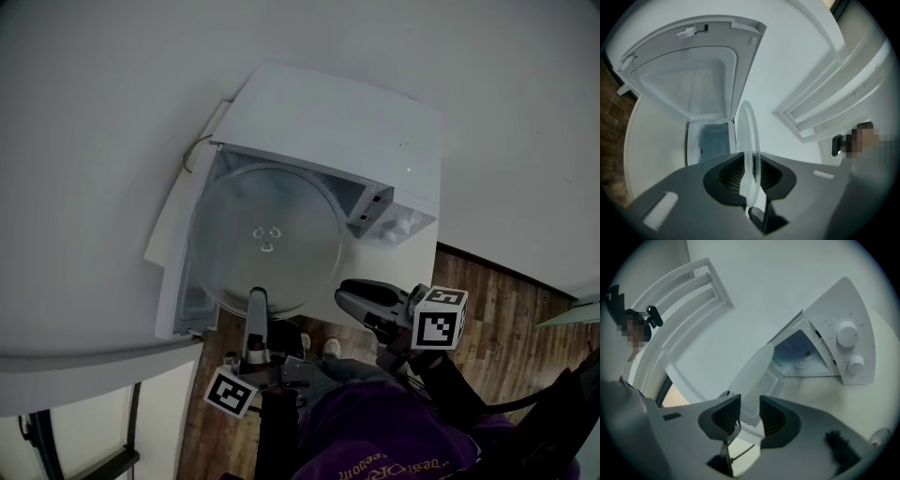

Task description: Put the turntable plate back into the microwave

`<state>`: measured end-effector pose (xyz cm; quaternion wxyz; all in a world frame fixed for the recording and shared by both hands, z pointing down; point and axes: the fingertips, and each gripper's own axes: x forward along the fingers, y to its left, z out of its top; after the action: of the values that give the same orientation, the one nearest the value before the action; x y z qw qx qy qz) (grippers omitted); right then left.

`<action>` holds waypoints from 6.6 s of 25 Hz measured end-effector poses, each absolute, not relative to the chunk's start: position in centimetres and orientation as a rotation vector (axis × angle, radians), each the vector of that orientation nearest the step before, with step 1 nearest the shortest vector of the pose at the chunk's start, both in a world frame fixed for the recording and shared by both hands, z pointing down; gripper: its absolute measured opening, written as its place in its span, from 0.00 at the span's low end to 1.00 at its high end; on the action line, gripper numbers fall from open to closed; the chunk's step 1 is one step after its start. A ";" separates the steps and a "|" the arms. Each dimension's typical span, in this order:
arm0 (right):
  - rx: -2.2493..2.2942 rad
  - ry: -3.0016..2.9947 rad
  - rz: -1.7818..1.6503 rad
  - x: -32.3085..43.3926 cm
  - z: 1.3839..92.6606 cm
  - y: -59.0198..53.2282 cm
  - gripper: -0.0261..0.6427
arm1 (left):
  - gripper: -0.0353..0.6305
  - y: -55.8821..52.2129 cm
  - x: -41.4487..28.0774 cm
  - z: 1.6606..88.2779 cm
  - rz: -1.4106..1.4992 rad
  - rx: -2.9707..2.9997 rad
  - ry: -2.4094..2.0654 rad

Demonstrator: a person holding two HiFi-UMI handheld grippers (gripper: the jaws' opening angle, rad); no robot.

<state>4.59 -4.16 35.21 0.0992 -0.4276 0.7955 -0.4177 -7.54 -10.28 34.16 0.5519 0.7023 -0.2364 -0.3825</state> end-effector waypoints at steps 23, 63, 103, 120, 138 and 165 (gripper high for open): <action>-1.393 2.361 -1.323 4.4 40.0 -5.3 0.06 | 0.14 -13.7 -3.3 43.7 -0.730 1.582 -0.584; -1.471 2.399 -1.356 4.8 47.7 -10.2 0.06 | 0.15 -22.6 3.3 49.3 -0.783 1.559 -0.471; -1.759 2.450 -1.259 7.5 47.8 -14.5 0.06 | 0.15 -27.0 7.0 50.8 -0.700 1.576 -0.444; -1.886 2.224 -1.247 9.1 49.0 -17.7 0.06 | 0.15 -28.2 8.2 51.5 -0.631 1.551 -0.418; -1.739 1.865 -1.373 10.7 50.8 -22.2 0.21 | 0.15 -28.6 8.7 51.7 -0.597 1.552 -0.383; -1.730 1.806 -1.301 11.2 50.2 -22.8 0.17 | 0.24 -27.0 5.3 51.9 -0.487 1.702 -0.516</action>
<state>11.19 -22.84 50.24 0.1605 -0.6056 0.6324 -0.4555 5.29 -27.02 51.95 0.6041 0.7355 -0.2229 -0.2106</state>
